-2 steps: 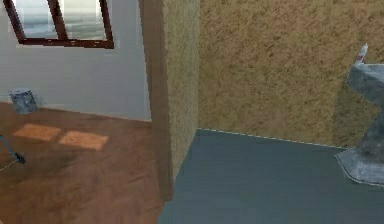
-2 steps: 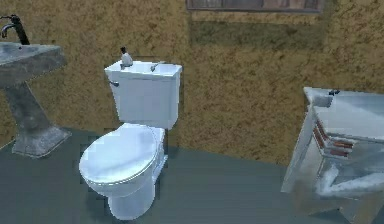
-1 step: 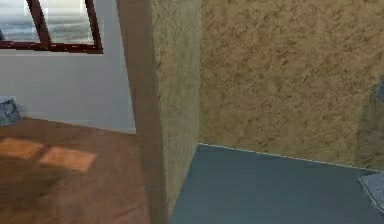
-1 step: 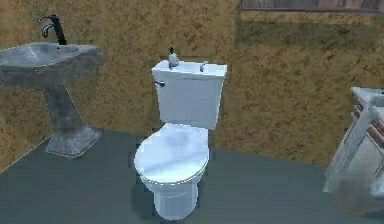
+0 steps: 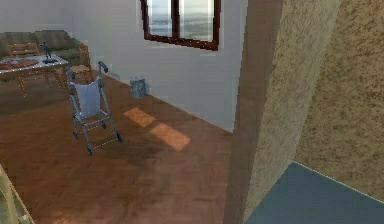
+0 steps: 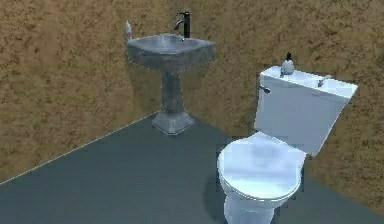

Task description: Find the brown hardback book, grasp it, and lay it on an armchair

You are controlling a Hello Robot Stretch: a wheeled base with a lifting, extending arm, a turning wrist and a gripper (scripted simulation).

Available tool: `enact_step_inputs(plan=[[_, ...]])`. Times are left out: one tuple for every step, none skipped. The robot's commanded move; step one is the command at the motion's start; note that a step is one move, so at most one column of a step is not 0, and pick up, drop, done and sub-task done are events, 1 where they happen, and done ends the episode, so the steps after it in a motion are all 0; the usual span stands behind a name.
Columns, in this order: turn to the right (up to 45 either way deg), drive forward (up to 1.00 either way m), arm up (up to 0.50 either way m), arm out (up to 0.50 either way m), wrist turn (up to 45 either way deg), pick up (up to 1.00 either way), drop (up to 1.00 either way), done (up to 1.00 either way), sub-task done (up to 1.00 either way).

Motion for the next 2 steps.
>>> enact_step_inputs(plan=[[0.0, 0.25, 0.0, 0.0, 0.0, 0.0, 0.0, 0.0, 0.0], [-12.0, 0.0, 0.0, 0.0, 0.0, 0.0, 0.0, 0.0, 0.0]])
